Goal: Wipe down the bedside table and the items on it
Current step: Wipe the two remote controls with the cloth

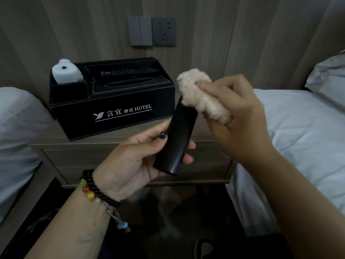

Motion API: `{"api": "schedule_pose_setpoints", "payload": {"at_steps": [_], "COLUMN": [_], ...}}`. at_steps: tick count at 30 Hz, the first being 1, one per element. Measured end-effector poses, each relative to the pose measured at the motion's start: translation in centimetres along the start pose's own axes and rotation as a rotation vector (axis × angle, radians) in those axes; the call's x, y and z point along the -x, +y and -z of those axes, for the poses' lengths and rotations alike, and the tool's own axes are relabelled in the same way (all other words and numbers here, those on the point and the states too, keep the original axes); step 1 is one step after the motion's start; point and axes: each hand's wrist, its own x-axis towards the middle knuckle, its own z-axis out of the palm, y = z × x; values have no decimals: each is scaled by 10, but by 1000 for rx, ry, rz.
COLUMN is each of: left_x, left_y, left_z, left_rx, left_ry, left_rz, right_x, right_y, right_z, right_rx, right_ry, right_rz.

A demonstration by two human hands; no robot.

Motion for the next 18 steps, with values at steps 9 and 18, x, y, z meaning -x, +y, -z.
{"api": "schedule_pose_setpoints", "payload": {"at_steps": [9, 18], "left_x": [-1, -5], "left_y": [0, -10], "left_z": [17, 5], "left_rx": [84, -173], "left_ry": [-62, 102], "left_rz": [10, 8], "right_x": [21, 28], "right_y": [-25, -12], "right_z": [3, -1], "right_rx": [-76, -63], "right_ry": [-147, -197], "right_rz": [103, 37]}}
